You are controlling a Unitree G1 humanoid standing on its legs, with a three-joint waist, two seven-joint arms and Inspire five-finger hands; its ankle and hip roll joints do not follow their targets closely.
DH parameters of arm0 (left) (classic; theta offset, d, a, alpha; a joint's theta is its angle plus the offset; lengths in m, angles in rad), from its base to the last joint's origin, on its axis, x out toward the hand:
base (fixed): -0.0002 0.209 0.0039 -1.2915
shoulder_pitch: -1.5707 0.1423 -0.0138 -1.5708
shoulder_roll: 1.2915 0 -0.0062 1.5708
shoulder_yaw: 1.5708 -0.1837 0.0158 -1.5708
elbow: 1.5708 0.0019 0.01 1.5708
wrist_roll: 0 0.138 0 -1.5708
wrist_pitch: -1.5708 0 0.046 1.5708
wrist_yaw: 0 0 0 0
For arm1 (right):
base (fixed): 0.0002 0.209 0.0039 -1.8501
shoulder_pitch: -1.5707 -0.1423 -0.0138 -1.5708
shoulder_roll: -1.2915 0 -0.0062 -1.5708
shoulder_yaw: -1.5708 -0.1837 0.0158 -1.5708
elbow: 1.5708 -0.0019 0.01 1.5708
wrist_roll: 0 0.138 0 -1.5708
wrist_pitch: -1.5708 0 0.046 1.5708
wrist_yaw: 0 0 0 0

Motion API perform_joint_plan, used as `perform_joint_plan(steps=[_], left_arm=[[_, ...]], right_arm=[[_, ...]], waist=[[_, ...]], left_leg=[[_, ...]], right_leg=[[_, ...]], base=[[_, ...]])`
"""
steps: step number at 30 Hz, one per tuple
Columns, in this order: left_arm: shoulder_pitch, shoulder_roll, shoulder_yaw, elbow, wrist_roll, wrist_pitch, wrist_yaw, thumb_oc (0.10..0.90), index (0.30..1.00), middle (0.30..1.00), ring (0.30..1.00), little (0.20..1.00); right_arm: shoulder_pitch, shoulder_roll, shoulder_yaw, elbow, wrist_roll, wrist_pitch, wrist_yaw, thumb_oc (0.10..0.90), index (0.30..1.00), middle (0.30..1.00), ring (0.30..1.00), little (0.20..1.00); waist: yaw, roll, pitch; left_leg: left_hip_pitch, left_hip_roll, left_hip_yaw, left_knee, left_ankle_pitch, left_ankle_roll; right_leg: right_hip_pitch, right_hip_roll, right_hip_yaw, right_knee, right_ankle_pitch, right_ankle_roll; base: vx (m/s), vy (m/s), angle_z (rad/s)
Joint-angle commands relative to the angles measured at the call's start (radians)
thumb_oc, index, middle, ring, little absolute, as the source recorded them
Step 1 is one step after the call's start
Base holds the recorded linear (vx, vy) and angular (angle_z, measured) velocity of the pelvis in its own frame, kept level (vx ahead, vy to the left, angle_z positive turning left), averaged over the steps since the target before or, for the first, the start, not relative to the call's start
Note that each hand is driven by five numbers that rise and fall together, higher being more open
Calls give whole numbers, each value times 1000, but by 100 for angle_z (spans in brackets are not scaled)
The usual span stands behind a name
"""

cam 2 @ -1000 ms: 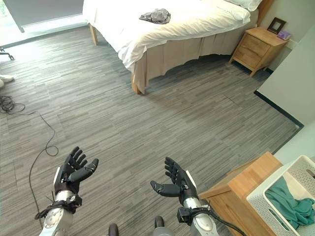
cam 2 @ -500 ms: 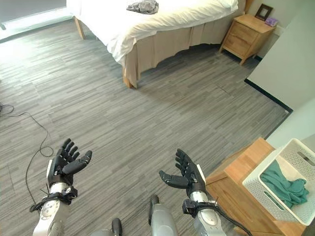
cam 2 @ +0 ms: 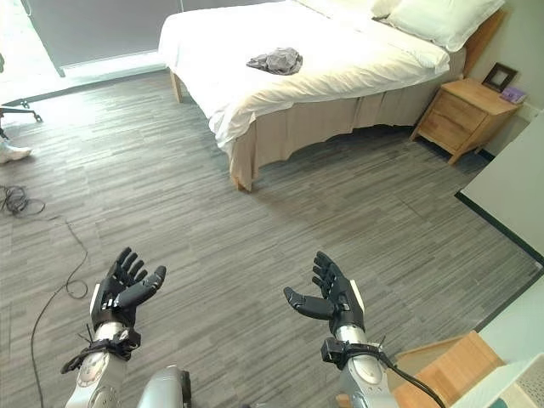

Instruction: Pick up bed clothes into laundry basket.

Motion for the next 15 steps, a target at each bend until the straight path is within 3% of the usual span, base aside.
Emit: perform_joint_plan(steps=[1, 3, 5, 7, 9, 10, 12, 13, 15], left_arm=[[-61, 38, 34, -51, 11, -105, -13, 800, 900, 900, 900, 900], [-53, 33, 44, -63, 14, -110, -12, 800, 900, 900, 900, 900], [-52, 44, 59, -71, 28, -109, -17, 800, 900, 900, 900, 900], [-56, 51, 62, -75, 48, -112, -14, 800, 900, 900, 900, 900], [-65, 58, 67, -61, 65, -106, 5, 800, 900, 900, 900, 900], [-65, 59, 67, -61, 65, -106, 5, 800, 900, 900, 900, 900], [-72, 67, 68, -67, 74, -102, 29, 800, 900, 900, 900, 900], [-94, 96, 70, -49, 96, -103, 47, 800, 900, 900, 900, 900], [-107, 114, 74, -53, 94, -102, 60, 800, 900, 900, 900, 900]], right_arm=[[-9, -28, -15, -111, -29, -88, 4, 800, 900, 900, 900, 900], [-10, -23, -4, -101, -43, -81, 12, 800, 900, 900, 900, 900], [-2, -19, -4, -101, -45, -74, 30, 800, 900, 900, 900, 900], [13, -6, -3, -113, -46, -72, 40, 800, 900, 900, 900, 900], [23, 15, 1, -119, -33, -68, 43, 800, 900, 900, 900, 900], [23, 16, 1, -120, -33, -67, 43, 800, 900, 900, 900, 900], [24, 50, 15, -121, 16, -75, 45, 800, 900, 900, 900, 900], [3, 59, 40, -131, 22, -78, 54, 800, 900, 900, 900, 900], [-12, 72, 72, -147, 35, -77, 56, 800, 900, 900, 900, 900]], waist=[[33, 36, -20], [50, 46, -34], [53, 48, -52], [54, 44, -69], [55, 25, -84], [56, 23, -85], [48, 14, -79], [24, 27, -36], [0, 52, -12]], left_leg=[[94, 5, -18, -298, 153, -51], [79, -5, -50, -380, 189, -69], [90, -3, -31, -369, 213, -71], [98, -11, -14, -347, 201, -55], [111, -36, -19, -306, 155, -24], [110, -37, -17, -304, 153, -23], [142, -63, -2, -290, 96, 21], [202, -62, 18, -291, 50, 56], [251, -54, 30, -300, 19, 72]], right_leg=[[18, -68, 4, 24, -90, 116], [69, -69, 32, 20, -114, 125], [101, -81, 45, 24, -128, 136], [106, -104, 40, 50, -147, 148], [73, -144, 46, 179, -85, 188], [70, -146, 48, 184, -89, 189], [-20, -166, 70, 433, 74, 223], [-161, -177, 49, 641, 215, 248], [-248, -184, -12, 714, 205, 248]], base=[[677, 160, -38], [539, 105, -48], [483, 128, -77], [544, 197, -49], [424, 172, -12], [260, 135, -8], [341, 233, -21], [427, 333, -9], [358, 236, -6]])
